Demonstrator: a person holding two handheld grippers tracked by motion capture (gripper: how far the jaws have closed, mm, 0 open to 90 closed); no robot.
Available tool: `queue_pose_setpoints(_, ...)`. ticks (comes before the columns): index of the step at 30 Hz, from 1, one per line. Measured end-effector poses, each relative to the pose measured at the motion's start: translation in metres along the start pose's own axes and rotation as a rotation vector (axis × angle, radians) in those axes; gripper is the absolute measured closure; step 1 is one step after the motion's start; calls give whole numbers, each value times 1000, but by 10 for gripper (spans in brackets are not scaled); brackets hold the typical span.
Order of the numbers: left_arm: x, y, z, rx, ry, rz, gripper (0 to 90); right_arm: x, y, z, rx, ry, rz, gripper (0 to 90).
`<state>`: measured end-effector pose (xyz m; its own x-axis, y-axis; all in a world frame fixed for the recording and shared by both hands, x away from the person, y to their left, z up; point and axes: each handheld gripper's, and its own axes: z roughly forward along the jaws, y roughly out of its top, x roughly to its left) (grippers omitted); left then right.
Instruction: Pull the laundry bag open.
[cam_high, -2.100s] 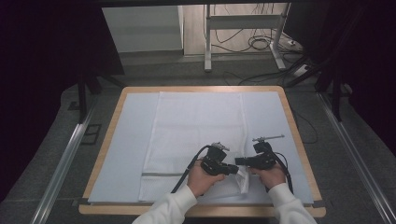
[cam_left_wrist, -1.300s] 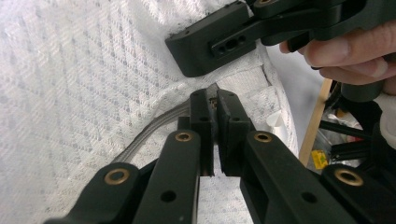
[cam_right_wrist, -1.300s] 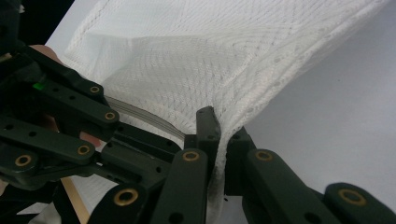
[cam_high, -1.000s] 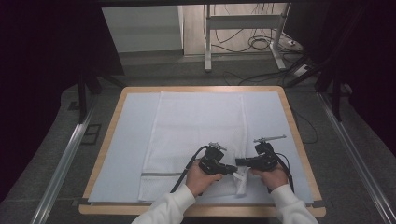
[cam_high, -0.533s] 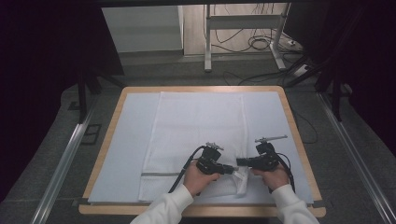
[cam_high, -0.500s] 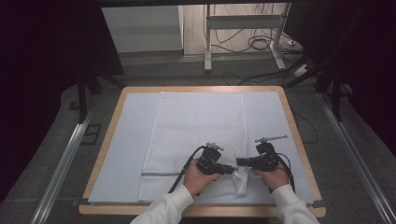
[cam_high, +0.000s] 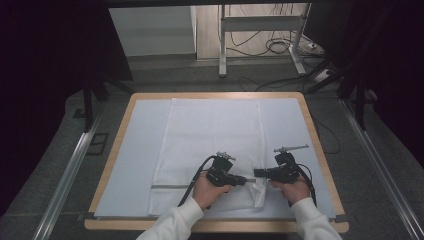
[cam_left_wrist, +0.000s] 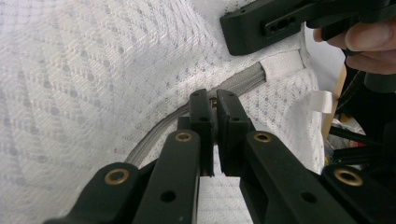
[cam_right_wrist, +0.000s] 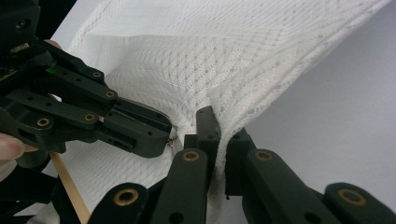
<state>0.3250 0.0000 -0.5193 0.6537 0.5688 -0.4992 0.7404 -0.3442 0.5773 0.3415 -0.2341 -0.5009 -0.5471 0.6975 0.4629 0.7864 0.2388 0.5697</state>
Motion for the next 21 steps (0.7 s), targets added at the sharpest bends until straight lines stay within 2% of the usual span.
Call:
queue_pose_setpoints(14,5,-2,-6,-4,17,-8,867,-1,0,-1,-4,-4,-1,877)
queue_pose_setpoints(17,7,-4,-7,-6,-5,-27,867,-1,0,-1,-6,-4,0,877)
queue_pose_setpoints(21,8,-4,-9,-5,12,-21,867,-1,0,0,-3,-6,-1,877)
